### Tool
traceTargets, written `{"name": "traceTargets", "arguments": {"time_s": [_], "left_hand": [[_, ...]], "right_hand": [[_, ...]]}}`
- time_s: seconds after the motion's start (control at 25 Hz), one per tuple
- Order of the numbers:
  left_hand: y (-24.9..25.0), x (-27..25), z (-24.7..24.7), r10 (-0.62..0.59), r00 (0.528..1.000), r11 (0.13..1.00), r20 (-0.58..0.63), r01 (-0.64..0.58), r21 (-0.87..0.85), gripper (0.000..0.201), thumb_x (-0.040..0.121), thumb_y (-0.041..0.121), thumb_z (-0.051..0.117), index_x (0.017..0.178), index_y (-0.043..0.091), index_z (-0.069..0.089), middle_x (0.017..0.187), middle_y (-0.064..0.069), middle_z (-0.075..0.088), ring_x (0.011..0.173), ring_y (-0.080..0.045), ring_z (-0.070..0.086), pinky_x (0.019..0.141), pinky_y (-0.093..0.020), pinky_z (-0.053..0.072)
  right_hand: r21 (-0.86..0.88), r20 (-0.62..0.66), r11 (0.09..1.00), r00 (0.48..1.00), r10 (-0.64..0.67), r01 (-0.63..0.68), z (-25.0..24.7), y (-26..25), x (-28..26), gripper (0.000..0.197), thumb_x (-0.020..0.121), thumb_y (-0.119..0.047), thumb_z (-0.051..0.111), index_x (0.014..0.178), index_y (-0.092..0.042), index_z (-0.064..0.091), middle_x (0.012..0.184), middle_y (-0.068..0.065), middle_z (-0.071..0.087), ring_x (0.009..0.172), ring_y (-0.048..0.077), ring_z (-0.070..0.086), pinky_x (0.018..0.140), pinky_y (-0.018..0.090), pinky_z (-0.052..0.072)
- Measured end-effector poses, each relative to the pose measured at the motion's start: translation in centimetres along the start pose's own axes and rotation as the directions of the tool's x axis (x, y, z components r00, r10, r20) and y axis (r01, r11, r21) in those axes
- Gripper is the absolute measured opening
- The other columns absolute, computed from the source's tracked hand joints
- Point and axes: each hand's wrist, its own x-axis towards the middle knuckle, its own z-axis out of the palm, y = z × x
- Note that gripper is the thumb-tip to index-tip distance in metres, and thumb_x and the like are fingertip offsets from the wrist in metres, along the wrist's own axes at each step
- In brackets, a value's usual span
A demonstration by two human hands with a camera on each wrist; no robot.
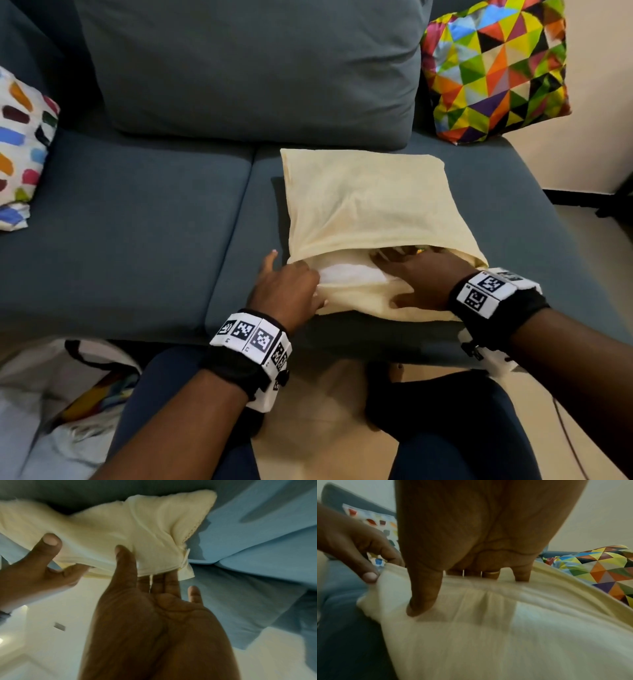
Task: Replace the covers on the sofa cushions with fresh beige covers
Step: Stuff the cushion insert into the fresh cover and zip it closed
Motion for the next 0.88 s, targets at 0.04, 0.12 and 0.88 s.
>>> {"name": "traceTargets", "arguments": {"time_s": [0.04,0.12,0.88], "left_hand": [[-0.4,-0.3,0.2,0.001,0.998,0.986,-0.070,-0.013,-0.169,0.013,0.094,0.032,0.060,0.104,0.027,0.066,0.114,0.006,0.062,0.110,-0.014,0.059,0.118,-0.047,0.020],[-1.6,-0.9,1.2,-0.165,0.962,0.822,-0.218,0.012,-0.570,0.031,0.088,0.003,0.057,0.105,0.027,0.065,0.115,0.006,0.061,0.107,-0.013,0.059,0.106,-0.038,0.041],[-4.7,1.1,5.4,-0.473,0.867,0.558,-0.154,0.160,-0.815,0.016,0.097,0.030,0.054,0.089,0.024,0.066,0.082,0.005,0.069,0.077,-0.017,0.067,0.073,-0.041,0.056]], "right_hand": [[0.044,-0.007,0.999,1.000,0.015,-0.015,-0.9,-0.1,-0.1,0.082,0.084,-0.070,0.054,0.154,-0.042,0.021,0.154,-0.003,0.041,0.131,0.028,0.051,0.102,0.045,0.046],[0.188,-0.109,0.982,0.993,0.049,-0.028,-2.8,-1.2,0.0,0.050,0.089,-0.060,0.057,0.136,-0.042,0.055,0.133,-0.002,0.063,0.115,0.027,0.061,0.093,0.041,0.052],[0.454,-0.263,0.891,0.958,0.118,0.015,-2.3,-13.4,4.8,0.038,0.094,-0.034,0.051,0.132,-0.038,0.051,0.116,0.004,0.067,0.101,0.030,0.066,0.077,0.041,0.054]]}}
